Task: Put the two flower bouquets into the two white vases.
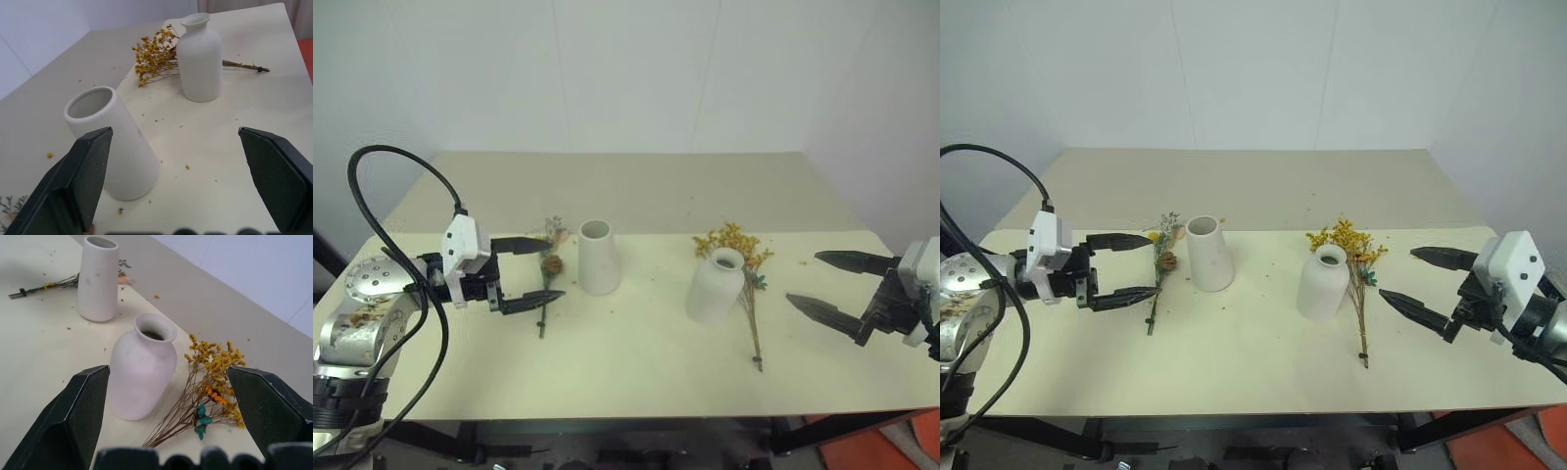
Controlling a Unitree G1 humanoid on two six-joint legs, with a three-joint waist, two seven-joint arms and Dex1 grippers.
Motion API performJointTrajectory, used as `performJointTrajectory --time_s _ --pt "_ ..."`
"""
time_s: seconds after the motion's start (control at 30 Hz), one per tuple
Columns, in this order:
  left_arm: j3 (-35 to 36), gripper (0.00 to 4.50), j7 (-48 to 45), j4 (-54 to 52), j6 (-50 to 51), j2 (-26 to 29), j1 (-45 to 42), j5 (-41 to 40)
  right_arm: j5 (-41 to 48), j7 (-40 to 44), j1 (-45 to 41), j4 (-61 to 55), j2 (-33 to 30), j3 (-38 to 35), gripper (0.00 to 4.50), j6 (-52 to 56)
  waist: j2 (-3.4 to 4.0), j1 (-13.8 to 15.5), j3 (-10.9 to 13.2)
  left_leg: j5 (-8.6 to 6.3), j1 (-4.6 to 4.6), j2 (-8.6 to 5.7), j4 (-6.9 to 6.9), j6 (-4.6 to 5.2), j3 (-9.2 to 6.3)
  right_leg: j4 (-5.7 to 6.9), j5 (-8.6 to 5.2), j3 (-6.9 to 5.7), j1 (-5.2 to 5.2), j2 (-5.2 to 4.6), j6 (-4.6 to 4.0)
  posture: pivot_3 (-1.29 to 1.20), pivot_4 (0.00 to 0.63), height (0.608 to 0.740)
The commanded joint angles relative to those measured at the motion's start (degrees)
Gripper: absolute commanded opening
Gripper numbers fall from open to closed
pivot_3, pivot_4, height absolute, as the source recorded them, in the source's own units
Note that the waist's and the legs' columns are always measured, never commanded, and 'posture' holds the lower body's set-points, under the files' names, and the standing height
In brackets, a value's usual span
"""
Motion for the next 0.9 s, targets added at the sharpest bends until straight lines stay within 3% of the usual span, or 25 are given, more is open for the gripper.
performJointTrajectory --time_s 0.03,0.4,0.67,0.9 --pt "2.1 4.5 1.9 -2.7 1.1 0.2 0.9 -1.2 0.5 -0.8 -0.5 -0.8 0.0 1.1 4.47 1.6 0.0 0.0 0.0 0.0 0.0 0.0 0.0 0.0 0.0 0.01 0.0 0.0 -0.01 0.0 0.0 0.0 0.15 0.74" --pt "1.7 4.5 2.1 -3.5 3.2 0.1 -1.1 -3.5 1.7 -1.0 -2.9 0.1 -0.6 1.1 4.47 4.1 0.0 0.0 0.0 0.0 0.0 -0.01 0.0 0.0 0.0 0.02 0.0 0.0 -0.01 0.0 0.0 0.0 0.15 0.74" --pt "-5.2 4.5 -1.9 1.3 7.3 -3.3 -17.8 -5.6 6.8 -9.8 -9.7 -0.3 -1.5 1.6 4.47 17.5 -0.01 0.3 0.0 0.0 -0.05 -0.04 0.07 0.0 -0.02 0.01 0.01 -0.05 0.0 0.0 0.0 0.0 0.15 0.74" --pt "-11.4 4.5 -3.1 6.5 4.7 -6.6 -25.4 0.1 7.1 -11.2 -12.7 -1.2 -1.0 3.3 4.47 18.4 -0.01 -0.1 0.0 0.0 -0.11 -0.05 0.07 0.01 -0.03 0.02 0.03 -0.03 -0.05 0.02 -0.03 0.0 0.15 0.74"
